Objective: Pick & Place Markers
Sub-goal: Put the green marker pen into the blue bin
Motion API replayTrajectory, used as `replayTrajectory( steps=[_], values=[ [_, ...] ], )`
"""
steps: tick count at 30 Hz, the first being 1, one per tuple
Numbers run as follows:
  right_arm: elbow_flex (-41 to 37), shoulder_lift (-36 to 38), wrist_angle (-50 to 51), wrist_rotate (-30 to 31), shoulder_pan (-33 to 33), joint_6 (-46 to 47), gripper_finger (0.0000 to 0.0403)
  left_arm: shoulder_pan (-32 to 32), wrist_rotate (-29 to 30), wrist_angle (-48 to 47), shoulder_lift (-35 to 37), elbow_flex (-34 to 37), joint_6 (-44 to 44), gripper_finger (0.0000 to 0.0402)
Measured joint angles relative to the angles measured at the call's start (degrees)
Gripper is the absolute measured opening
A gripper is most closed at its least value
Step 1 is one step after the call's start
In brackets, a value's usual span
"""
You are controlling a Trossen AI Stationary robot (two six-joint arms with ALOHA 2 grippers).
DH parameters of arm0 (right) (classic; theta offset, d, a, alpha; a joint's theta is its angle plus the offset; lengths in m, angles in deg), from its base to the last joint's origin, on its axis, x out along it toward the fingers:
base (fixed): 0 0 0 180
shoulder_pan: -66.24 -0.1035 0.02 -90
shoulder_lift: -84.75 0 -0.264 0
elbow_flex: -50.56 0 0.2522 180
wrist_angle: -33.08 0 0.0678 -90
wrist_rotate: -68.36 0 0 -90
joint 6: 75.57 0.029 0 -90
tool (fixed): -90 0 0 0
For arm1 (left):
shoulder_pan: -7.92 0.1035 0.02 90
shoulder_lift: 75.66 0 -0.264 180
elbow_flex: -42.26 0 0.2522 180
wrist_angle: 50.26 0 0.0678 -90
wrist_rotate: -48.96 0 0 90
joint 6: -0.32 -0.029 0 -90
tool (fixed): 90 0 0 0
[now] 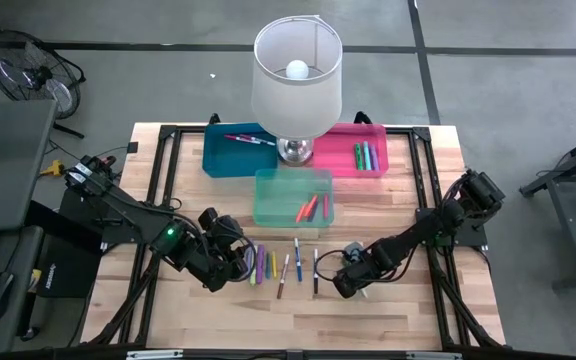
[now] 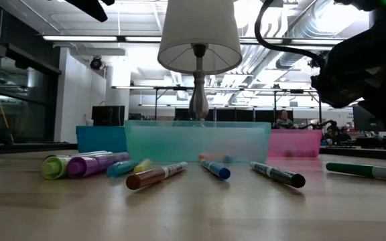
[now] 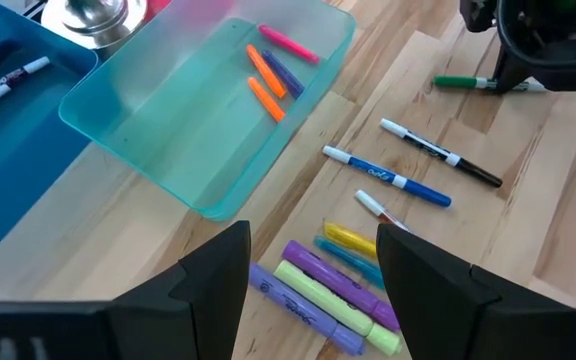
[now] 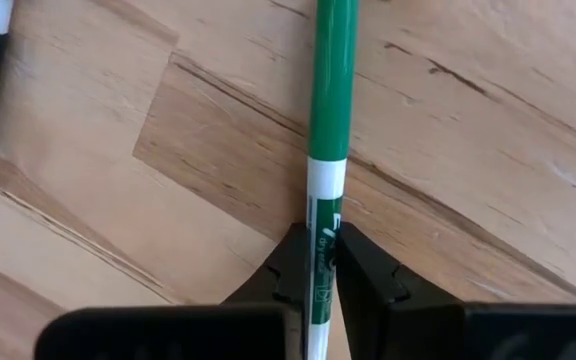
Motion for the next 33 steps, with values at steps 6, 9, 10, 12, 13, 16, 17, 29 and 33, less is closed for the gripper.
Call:
replayTrajectory(
  steps=[6,9,10,12,13,16,17,29,33],
  values=[
    [-0.93,4.60,2.05,4.53,-0.05,-0.47,0.0021,0.00,0.00,0.05,0.00,0.00,0.48,0.0213],
    [-0.94,6.79,2.61,6.72,0.11,-1.54,0.0018,0.00,0.00,0.69,-0.02,0.00,0.58,0.0213],
    [-0.82,7.73,2.21,7.14,0.11,-1.94,0.0018,0.00,0.00,0.98,-0.02,0.00,0.58,0.0213],
    [-0.76,9.67,2.17,7.45,-0.05,-3.50,0.0018,0.00,0.01,1.80,-0.02,-0.01,0.58,0.0213],
    [-0.76,10.49,1.79,7.76,-0.10,-4.10,0.0018,0.00,0.00,2.08,-0.02,-0.01,0.58,0.0213],
    [-0.66,13.51,0.96,9.47,-0.05,-4.86,0.0019,0.91,-0.47,2.68,-0.02,-0.02,0.51,0.0213],
    [-0.63,14.51,1.20,9.97,-0.04,-4.90,0.0019,1.24,-0.97,2.85,-0.02,-0.01,0.46,0.0213],
    [-0.56,25.19,-4.92,21.59,-0.11,-17.26,0.0018,7.07,-5.45,13.28,-0.05,-0.02,-6.71,0.0213],
    [-0.56,28.08,-11.05,26.65,-0.11,-23.81,0.0017,9.87,-5.83,19.69,-0.05,-0.02,-11.30,0.0213]
  ],
)
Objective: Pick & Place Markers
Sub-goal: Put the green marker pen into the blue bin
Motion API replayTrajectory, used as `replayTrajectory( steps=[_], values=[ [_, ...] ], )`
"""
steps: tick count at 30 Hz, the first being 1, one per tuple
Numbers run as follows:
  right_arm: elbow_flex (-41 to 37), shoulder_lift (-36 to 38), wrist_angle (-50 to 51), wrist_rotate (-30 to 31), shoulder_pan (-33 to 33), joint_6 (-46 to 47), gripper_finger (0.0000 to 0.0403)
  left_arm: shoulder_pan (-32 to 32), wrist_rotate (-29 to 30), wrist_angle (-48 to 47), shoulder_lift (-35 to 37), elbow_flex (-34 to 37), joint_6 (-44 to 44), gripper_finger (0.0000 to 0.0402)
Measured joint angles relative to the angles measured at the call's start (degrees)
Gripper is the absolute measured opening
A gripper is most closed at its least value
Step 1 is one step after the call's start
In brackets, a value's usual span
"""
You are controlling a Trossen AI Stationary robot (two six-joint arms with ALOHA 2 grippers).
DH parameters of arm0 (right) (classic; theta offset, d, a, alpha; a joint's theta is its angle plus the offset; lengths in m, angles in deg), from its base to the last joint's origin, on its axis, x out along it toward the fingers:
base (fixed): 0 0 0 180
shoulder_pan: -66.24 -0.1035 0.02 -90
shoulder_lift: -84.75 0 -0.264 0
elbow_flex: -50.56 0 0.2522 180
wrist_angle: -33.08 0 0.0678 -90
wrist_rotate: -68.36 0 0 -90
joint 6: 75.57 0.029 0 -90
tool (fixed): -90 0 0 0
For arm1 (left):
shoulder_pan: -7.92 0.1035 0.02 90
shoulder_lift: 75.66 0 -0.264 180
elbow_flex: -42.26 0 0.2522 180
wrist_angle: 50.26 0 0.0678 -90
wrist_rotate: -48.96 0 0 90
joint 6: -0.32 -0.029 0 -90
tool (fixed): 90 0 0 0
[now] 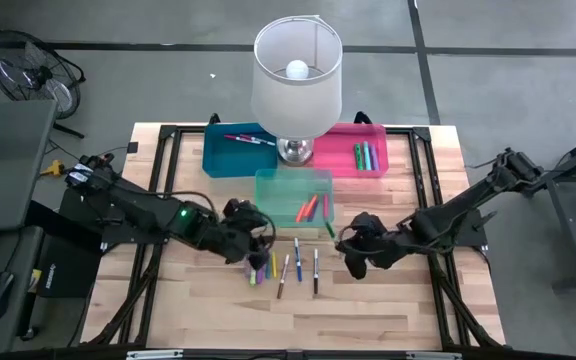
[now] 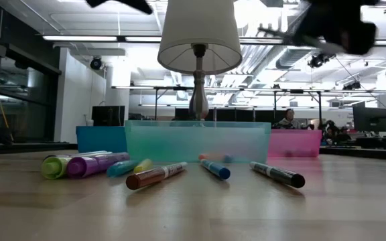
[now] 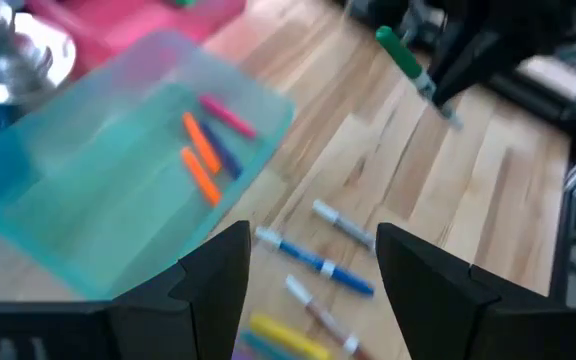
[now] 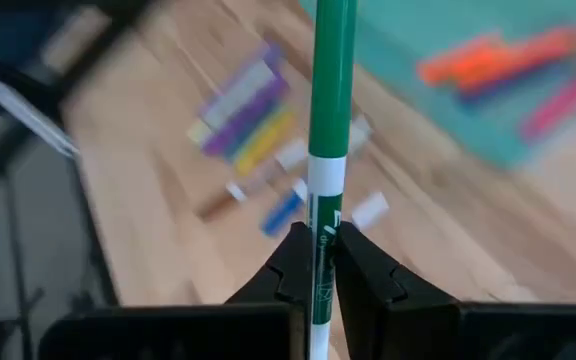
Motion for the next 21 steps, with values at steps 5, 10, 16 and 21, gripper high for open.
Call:
replayTrajectory(
  steps=[5,10,16,21],
  values=[
    [0.02,2.57,-9.87,4.26,0.04,-10.77,0.0018,3.91,-2.18,8.04,-0.01,0.00,-5.39,0.0213],
    [0.04,3.70,-21.39,7.02,0.04,-21.17,0.0017,7.09,-5.32,16.79,-0.81,-0.07,-9.88,0.0213],
    [0.07,3.72,-27.68,7.63,1.71,-28.03,0.0019,10.36,-15.42,31.24,-3.61,-0.17,-16.17,0.0213],
    [0.11,3.72,-28.96,4.86,3.10,-30.09,0.0018,10.82,-19.56,38.28,-6.01,-0.11,-17.57,0.0213]
  ],
)
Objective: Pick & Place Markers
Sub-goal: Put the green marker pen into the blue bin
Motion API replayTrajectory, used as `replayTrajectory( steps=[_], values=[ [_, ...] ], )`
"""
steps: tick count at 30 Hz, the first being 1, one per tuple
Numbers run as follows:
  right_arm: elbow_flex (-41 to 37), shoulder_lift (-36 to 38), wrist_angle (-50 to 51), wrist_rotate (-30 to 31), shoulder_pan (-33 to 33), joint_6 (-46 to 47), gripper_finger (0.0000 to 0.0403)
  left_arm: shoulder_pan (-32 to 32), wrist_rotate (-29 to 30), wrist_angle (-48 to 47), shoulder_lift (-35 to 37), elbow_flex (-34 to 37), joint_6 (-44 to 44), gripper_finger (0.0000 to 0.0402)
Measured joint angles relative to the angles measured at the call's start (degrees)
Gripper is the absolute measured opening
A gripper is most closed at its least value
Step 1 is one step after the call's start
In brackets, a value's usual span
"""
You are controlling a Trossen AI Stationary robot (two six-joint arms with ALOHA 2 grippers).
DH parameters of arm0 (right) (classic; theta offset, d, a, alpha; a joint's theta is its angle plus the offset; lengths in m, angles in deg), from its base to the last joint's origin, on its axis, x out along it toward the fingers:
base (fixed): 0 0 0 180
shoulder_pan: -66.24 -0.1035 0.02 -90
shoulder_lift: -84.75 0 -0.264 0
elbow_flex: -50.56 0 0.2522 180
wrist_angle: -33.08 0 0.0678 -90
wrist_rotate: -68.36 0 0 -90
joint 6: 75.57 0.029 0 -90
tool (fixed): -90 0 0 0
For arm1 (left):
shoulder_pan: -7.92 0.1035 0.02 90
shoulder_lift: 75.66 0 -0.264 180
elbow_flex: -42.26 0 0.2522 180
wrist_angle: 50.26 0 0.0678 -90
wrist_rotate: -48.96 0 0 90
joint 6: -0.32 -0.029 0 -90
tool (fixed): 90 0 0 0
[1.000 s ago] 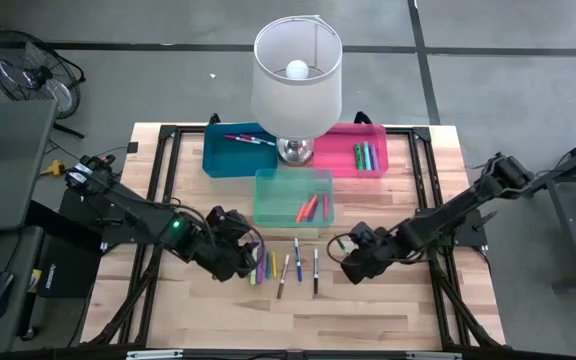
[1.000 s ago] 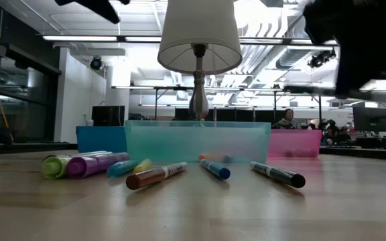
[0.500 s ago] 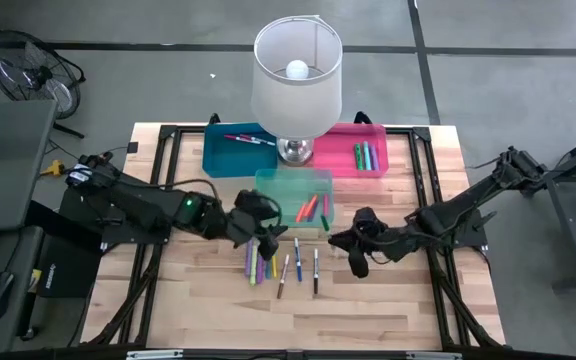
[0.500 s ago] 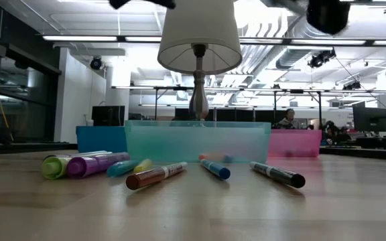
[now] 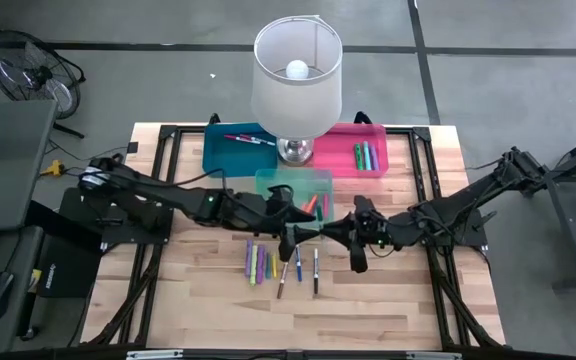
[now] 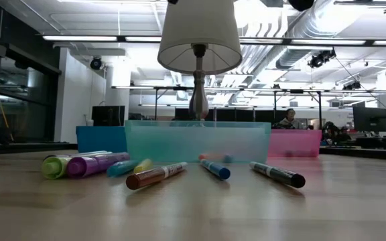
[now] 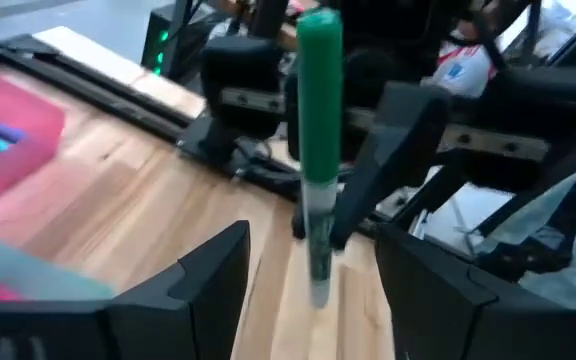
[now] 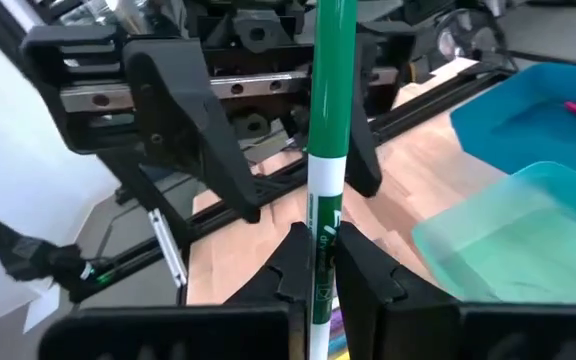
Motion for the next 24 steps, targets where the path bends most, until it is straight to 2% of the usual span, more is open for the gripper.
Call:
replayTrajectory(
  steps=[12,24],
  values=[
    [0.04,-0.02,0.94,-2.80,0.03,-0.44,0.0020,0.29,0.19,6.96,-1.66,0.09,0.29,0.0213],
    [0.04,-0.02,0.74,-2.98,0.64,-0.44,0.0022,0.31,0.84,6.94,-1.65,0.04,0.22,0.0213]
  ],
)
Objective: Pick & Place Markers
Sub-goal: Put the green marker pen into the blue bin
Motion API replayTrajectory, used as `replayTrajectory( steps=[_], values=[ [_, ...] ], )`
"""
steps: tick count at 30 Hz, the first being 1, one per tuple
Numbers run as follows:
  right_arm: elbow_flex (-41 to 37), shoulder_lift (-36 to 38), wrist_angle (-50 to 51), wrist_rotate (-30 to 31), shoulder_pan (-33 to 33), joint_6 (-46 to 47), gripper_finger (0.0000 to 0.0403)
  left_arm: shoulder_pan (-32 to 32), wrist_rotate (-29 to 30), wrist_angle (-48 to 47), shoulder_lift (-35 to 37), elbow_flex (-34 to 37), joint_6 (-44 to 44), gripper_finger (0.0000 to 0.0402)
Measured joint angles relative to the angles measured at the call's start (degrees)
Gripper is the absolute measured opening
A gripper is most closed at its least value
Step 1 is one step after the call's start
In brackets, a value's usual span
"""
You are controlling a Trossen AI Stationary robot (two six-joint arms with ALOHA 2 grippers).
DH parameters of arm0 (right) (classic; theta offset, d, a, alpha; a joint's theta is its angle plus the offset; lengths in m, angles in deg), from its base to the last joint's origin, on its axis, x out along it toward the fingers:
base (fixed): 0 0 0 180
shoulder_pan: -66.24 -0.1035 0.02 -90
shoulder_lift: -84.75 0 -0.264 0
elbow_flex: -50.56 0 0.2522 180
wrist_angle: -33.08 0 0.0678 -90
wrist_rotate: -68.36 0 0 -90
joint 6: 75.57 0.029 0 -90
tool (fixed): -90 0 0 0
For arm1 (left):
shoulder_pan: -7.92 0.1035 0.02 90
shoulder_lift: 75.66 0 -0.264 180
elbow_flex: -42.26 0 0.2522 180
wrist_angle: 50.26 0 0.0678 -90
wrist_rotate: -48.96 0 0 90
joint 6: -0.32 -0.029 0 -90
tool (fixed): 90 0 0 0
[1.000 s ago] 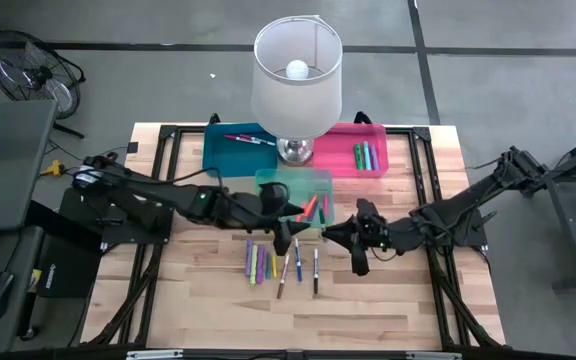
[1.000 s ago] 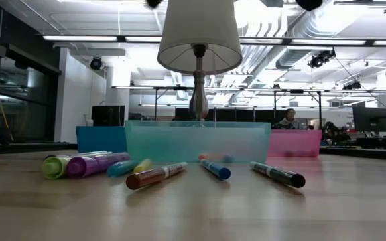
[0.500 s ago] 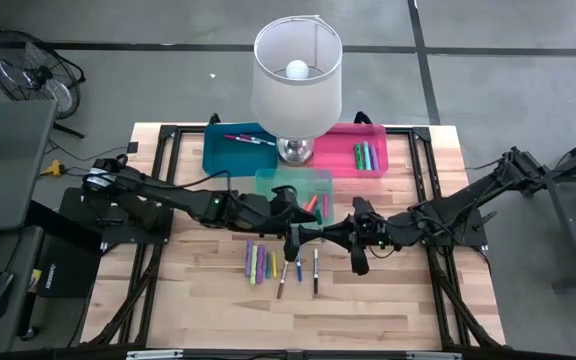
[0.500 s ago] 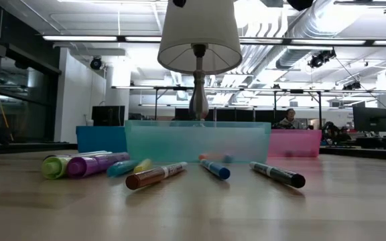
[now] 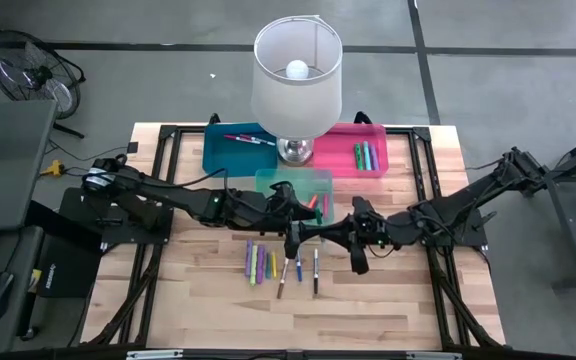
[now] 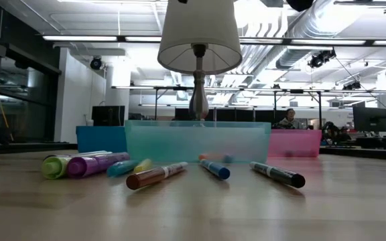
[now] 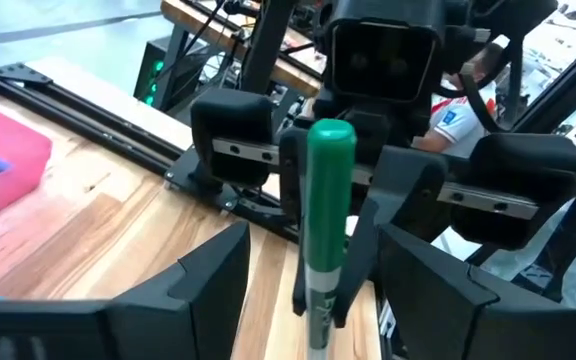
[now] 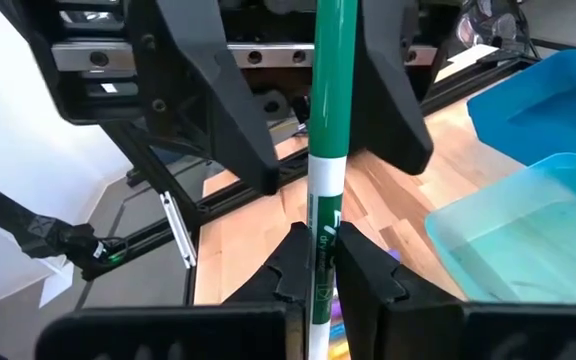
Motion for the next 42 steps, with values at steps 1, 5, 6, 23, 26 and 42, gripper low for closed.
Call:
replayTrajectory(
  steps=[1,5,6,23,26,42],
  values=[
    [0.00,0.00,-0.09,-0.11,0.13,0.00,0.0022,0.00,0.00,0.08,0.00,0.00,0.06,0.0213],
    [0.00,0.00,-0.70,-1.57,0.87,0.00,0.0021,0.00,-0.42,-0.03,0.00,0.00,0.10,0.0213],
    [0.00,0.00,-0.72,-1.71,1.06,0.00,0.0022,0.00,-0.42,0.02,0.00,0.00,0.10,0.0213],
    [-0.11,-0.02,-1.13,-1.64,1.18,-0.09,0.0022,0.76,-2.25,1.04,-1.31,0.07,0.02,0.0034],
    [-0.11,-0.07,-1.03,-1.63,1.18,-0.09,0.0026,0.74,-2.22,0.72,-1.49,0.07,-0.17,0.0035],
    [-0.11,-0.01,-0.73,-4.43,1.18,-1.73,0.0088,0.72,-2.21,0.74,-1.86,0.07,-1.89,0.0035]
  ],
)
